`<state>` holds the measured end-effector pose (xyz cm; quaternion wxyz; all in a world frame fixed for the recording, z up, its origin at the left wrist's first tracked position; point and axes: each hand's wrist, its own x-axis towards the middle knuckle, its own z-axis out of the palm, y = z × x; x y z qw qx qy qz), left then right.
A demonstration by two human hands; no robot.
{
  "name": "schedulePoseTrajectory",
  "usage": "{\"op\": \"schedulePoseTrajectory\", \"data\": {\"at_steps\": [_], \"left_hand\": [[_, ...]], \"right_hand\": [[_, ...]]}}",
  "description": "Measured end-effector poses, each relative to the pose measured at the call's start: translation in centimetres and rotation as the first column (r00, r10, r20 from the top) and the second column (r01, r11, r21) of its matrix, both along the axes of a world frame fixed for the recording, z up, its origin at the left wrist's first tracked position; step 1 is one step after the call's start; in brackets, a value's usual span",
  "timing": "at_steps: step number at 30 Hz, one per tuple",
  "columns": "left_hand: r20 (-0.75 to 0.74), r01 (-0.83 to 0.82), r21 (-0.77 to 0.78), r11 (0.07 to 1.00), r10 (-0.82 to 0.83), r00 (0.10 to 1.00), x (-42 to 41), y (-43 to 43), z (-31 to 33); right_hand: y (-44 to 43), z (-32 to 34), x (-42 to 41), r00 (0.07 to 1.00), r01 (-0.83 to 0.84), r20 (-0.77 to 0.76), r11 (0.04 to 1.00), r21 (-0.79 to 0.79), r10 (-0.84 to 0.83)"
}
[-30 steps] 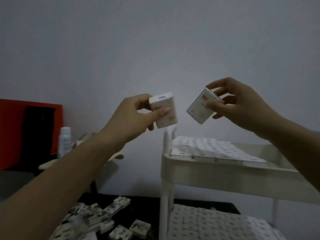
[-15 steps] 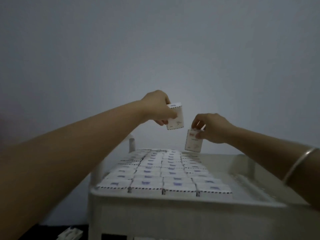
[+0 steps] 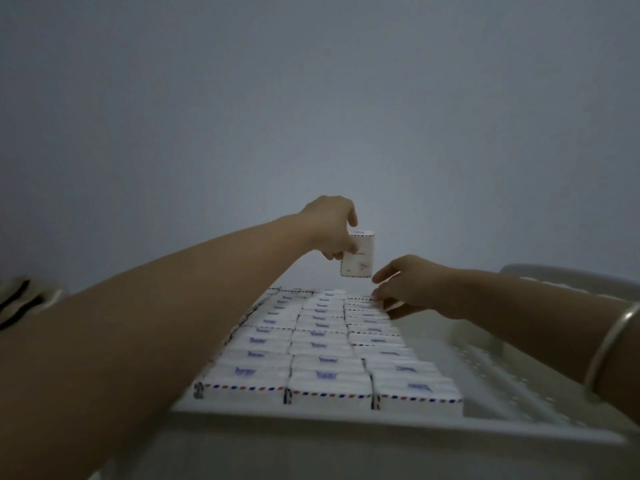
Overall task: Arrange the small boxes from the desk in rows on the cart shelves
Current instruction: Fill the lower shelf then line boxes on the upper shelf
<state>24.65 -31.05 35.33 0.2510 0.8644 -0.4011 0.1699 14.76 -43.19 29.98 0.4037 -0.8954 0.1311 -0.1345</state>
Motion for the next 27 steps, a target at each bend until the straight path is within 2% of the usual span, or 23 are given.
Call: {"op": "schedulePoseTrajectory", "data": {"at_steps": [5,9,11,14,16,23,27], "left_hand": [[0.016,0.097,-0.020,0.995,-0.097,0.995,0.1,-0.6,-0.8],[-0.063,0.123,0.059,0.991,-0.120,0.991,-0.1,-0.8,-1.5],[-0.057,0.114,0.090,0.989,-0.109,0.992,-0.1,-0.6,-1.6],[-0.037,0.094,0.119,0.988,-0.090,0.995,-0.1,-0.3,-1.5],[-0.037,0.081,0.128,0.988,-0.077,0.996,0.0,-0.2,-1.6],[-0.097,0.084,0.199,0.976,-0.066,0.993,-0.1,-0.6,-1.5],[-0.133,0.070,0.264,0.962,-0.035,0.990,-0.1,-0.8,-2.0]], "right_hand": [[-0.4,0.1,-0.3,0.999,0.032,0.024,0.975,0.222,-0.038],[-0.5,0.0,-0.4,0.999,0.045,-0.002,0.970,0.238,-0.046],[-0.6,0.0,-0.3,0.999,0.046,-0.019,0.981,0.187,-0.043],[-0.6,-0.3,0.0,0.996,0.036,-0.076,0.998,-0.051,-0.040],[-0.4,-0.4,0.2,0.997,0.000,-0.075,0.988,-0.153,-0.011],[-0.8,-0.3,0.1,0.998,-0.056,-0.041,0.975,-0.216,0.048],[-0.8,-0.5,0.0,0.985,-0.119,-0.157,0.954,-0.276,0.078]]}}
